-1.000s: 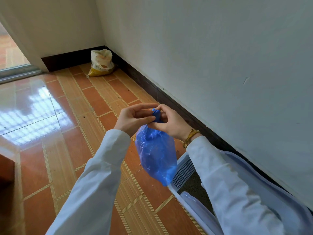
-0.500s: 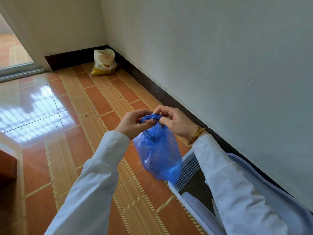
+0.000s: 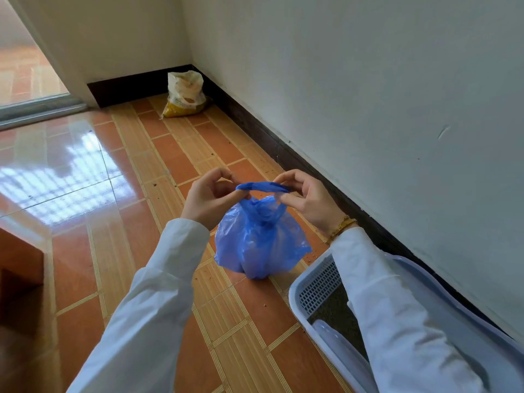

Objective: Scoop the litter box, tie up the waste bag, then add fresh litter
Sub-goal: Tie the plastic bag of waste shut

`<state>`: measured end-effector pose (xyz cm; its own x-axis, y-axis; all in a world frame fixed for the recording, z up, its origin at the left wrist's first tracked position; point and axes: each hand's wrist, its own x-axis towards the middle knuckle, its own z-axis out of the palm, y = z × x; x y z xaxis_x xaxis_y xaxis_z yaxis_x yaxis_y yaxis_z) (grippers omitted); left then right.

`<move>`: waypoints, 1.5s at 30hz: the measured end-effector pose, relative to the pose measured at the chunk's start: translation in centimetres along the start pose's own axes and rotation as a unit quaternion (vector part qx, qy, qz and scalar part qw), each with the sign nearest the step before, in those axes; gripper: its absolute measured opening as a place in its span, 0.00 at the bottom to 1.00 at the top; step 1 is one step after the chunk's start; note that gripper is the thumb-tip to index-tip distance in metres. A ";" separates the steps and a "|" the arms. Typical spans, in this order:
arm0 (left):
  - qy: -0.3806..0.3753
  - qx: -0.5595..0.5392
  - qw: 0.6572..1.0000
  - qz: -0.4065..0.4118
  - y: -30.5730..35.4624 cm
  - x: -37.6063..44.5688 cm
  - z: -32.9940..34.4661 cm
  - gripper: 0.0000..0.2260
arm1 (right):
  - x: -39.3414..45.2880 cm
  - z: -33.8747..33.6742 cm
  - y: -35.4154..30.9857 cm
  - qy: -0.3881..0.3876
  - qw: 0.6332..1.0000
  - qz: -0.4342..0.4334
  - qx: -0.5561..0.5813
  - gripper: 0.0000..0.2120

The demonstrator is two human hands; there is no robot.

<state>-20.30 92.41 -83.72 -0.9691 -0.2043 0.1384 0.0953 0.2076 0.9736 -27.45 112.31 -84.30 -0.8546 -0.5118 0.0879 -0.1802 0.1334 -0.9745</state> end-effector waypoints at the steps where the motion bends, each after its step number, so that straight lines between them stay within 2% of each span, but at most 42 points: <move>1: 0.007 0.000 1.000 -0.004 -0.3 -0.1 -0.2 0.05 | 0.1 0.1 0.3 0.013 1.000 -0.012 -0.022 0.10; 5: 0.015 0.015 1.000 -0.017 -1.1 -0.3 -1.2 0.07 | 0.9 0.5 1.2 0.029 0.996 -0.045 -0.078 0.09; 11: 0.010 0.029 0.999 -0.026 -1.1 0.9 -1.8 0.07 | 2.7 0.8 1.2 0.041 0.995 -0.037 -0.084 0.08; 16: -0.010 0.026 0.998 -0.057 0.5 2.6 -2.6 0.08 | 4.2 0.2 -0.4 0.016 0.995 0.001 -0.100 0.09; 20: -0.010 0.021 0.993 -0.114 4.6 3.0 -3.2 0.07 | 4.7 -0.9 -4.9 -0.010 0.992 0.049 -0.113 0.09; 23: 0.006 0.006 0.992 -0.128 11.0 3.1 -4.4 0.07 | 5.0 -2.0 -11.5 -0.020 0.991 0.081 -0.109 0.09; 28: 0.042 -0.012 0.990 -0.137 25.3 3.6 -7.2 0.07 | 4.7 -4.2 -25.9 -0.035 0.987 0.094 -0.122 0.09; 39: 0.084 -0.006 0.992 -0.093 61.4 1.5 -13.5 0.10 | 0.9 -9.6 -62.4 -0.013 0.995 0.018 -0.102 0.09; 45: 0.096 0.001 0.992 -0.082 72.2 -2.3 -15.4 0.08 | -2.6 -10.5 -73.6 -0.026 0.995 -0.015 -0.100 0.09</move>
<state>-7.71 93.17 -10.96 -0.9104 -0.4137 0.0100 -0.0611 0.1584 0.9855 -17.09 112.76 -10.68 -0.8213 -0.5615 0.1011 -0.3035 0.2800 -0.9108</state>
